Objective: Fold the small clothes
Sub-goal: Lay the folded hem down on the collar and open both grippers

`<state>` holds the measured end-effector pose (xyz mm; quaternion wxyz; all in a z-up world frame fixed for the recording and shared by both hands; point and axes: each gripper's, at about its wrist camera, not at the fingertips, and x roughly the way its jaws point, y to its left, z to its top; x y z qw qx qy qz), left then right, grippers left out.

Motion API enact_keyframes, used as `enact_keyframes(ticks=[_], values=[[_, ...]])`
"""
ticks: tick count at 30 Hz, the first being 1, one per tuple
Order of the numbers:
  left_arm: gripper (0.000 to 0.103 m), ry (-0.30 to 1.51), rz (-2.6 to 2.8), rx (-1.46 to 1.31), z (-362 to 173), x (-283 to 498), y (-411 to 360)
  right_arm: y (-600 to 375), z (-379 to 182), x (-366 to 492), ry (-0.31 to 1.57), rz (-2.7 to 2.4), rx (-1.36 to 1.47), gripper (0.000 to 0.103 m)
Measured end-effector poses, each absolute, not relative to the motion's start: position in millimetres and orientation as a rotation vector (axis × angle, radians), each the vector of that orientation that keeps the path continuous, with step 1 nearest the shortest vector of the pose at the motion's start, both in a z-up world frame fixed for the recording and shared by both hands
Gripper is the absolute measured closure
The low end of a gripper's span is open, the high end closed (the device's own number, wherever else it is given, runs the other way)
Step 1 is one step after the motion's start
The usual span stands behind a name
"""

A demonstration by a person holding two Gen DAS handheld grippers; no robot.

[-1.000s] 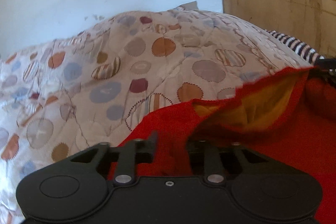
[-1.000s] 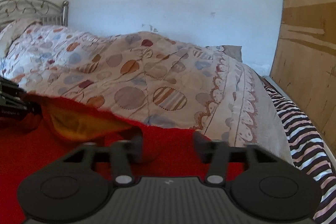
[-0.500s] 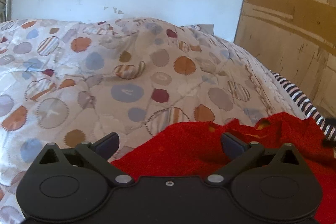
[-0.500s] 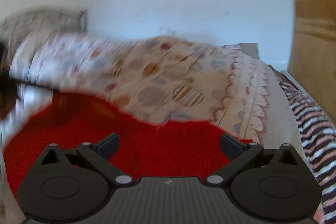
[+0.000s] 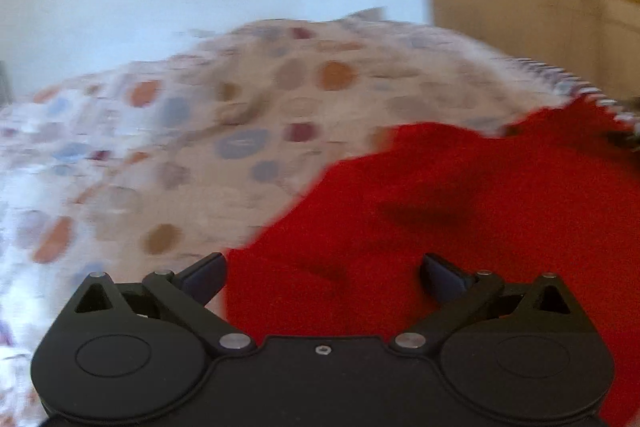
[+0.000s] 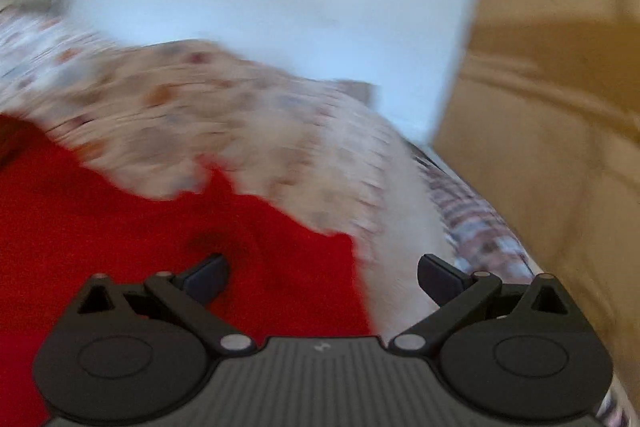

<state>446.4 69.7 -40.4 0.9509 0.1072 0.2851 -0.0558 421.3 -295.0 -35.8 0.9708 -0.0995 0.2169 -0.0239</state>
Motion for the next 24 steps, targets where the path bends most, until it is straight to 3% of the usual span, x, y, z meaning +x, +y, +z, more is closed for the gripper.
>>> enact_keyframes(ticks=[9, 24], values=[[0.000, 0.652, 0.038, -0.033, -46.3, 479.8, 119.6, -326.3, -51.5, 410.1, 0.469, -0.114, -0.108, 0.000], [0.001, 0.639, 0.069, -0.104, -26.2, 409.5, 108.0, -297.4, -18.3, 346.4, 0.340, -0.101, -0.170, 0.000]])
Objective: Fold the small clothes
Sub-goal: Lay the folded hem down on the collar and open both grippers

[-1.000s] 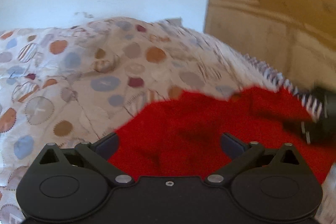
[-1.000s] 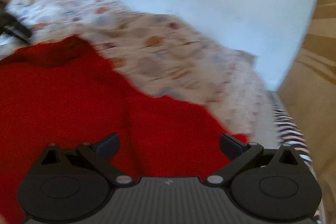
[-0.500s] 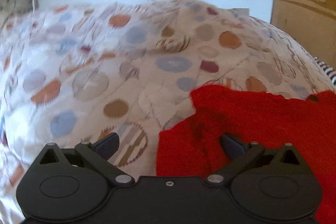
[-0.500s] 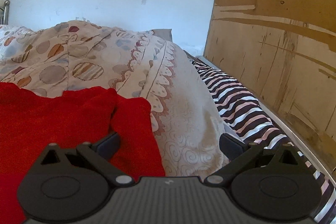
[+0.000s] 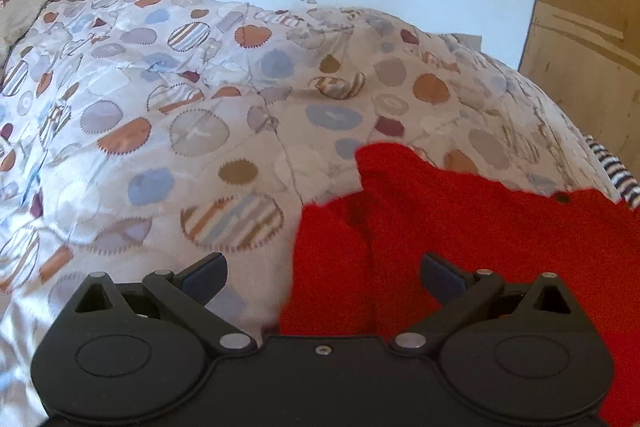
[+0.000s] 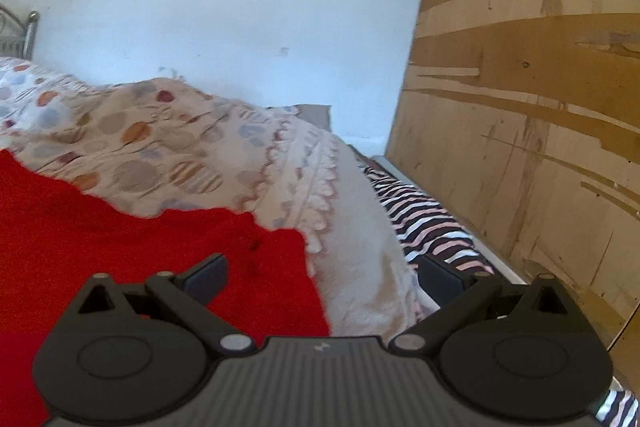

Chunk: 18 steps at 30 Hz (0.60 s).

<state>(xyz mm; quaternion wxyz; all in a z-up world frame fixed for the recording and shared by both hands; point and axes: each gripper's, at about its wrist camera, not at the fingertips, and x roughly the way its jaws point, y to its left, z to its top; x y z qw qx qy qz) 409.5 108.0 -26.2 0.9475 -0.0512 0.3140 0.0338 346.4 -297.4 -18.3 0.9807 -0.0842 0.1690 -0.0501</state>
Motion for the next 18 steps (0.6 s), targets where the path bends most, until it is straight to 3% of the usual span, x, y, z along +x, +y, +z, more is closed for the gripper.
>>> enact_keyframes(ticks=[18], values=[[0.001, 0.728, 0.222, -0.034, -37.6, 301.6, 94.9, -293.1, -37.8, 247.0, 0.418, -0.187, -0.179, 0.000]])
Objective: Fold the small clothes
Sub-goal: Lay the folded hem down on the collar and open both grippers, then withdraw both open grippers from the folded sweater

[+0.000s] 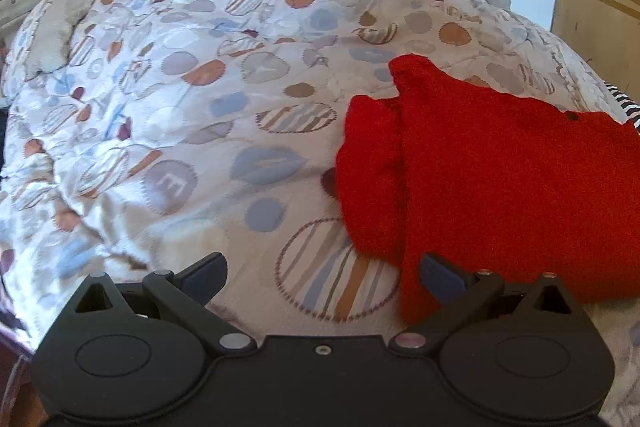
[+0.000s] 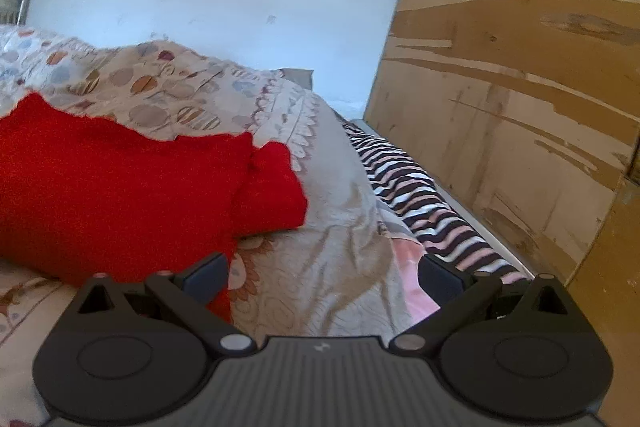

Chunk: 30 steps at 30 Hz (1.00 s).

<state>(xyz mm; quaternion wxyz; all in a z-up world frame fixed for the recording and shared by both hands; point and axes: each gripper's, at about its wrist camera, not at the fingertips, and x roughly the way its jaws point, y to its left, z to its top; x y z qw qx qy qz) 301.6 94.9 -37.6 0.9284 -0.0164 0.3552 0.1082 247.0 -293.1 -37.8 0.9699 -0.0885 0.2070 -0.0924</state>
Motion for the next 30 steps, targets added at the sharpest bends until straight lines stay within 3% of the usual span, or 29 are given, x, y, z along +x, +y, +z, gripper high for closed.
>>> enact_keyframes(ticks=[18, 30], values=[[0.001, 0.728, 0.205, -0.045, -23.4, 263.9, 83.1, -287.3, -30.2, 194.3, 0.419, -0.162, -0.110, 0.000], [0.001, 0.764, 0.197, -0.051, -32.5, 264.8, 79.6, -257.2, -19.0, 211.8, 0.374, -0.026, -0.097, 0.000]])
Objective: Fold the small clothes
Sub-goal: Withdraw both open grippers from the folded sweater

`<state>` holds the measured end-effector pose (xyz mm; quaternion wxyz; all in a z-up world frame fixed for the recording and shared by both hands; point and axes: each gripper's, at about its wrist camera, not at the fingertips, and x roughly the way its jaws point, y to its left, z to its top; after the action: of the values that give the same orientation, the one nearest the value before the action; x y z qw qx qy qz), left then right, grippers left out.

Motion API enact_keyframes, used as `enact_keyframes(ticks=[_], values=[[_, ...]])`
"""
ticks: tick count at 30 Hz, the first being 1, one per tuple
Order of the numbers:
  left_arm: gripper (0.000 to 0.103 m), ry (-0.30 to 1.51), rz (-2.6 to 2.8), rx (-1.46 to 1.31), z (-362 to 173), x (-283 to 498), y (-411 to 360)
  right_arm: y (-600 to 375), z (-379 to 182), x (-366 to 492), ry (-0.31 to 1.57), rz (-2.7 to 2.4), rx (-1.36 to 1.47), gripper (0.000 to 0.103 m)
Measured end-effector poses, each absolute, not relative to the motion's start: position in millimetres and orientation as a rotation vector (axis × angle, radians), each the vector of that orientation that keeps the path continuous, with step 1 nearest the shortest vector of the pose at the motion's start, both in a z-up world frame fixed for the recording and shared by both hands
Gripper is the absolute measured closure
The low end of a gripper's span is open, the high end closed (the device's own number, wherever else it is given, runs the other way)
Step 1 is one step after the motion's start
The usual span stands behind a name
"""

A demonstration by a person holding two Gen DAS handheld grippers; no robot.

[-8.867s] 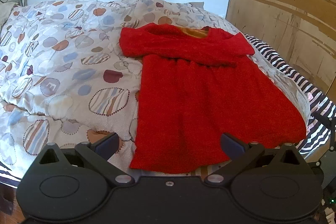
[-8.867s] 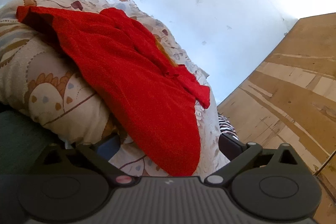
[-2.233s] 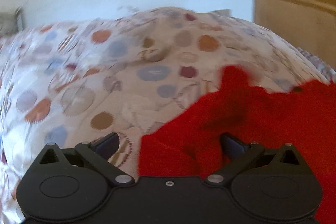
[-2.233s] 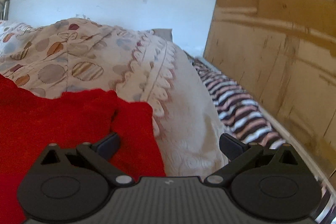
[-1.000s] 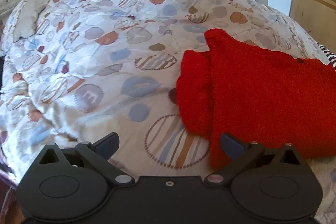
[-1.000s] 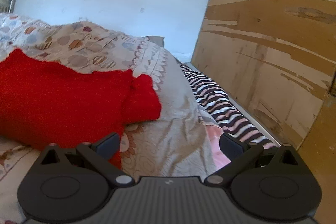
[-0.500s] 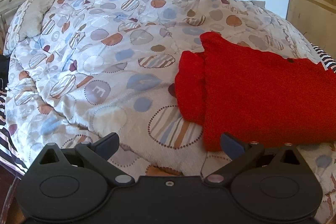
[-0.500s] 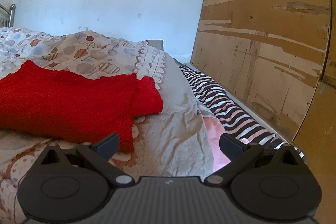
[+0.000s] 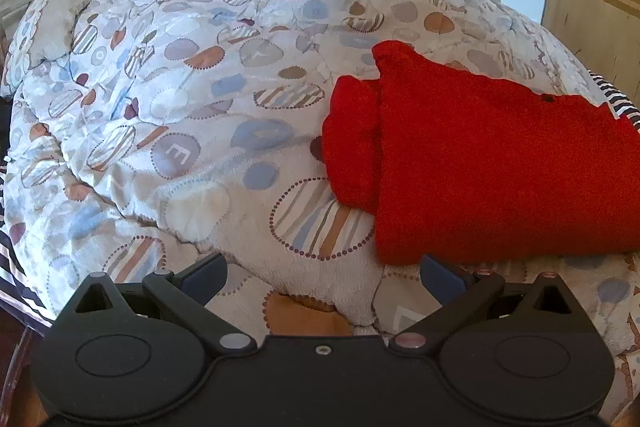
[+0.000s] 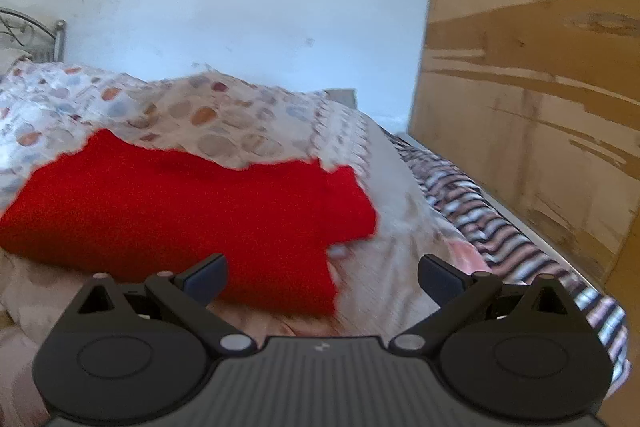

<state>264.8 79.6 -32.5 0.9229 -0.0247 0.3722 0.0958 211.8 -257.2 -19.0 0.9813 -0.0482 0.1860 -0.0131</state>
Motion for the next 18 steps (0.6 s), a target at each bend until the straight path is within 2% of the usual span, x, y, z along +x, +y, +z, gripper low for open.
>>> enact_keyframes(ticks=[12, 18], values=[[0.001, 0.795, 0.207, -0.092, -36.3, 267.9, 85.2, -201.8, 1.2, 270.5, 0.322, 0.116, -0.132, 0.000], [0.001, 0.812, 0.203, -0.145, -40.9, 266.2, 87.9, -179.3, -11.3, 306.9, 0.378, 0.133, -0.182, 0.000]])
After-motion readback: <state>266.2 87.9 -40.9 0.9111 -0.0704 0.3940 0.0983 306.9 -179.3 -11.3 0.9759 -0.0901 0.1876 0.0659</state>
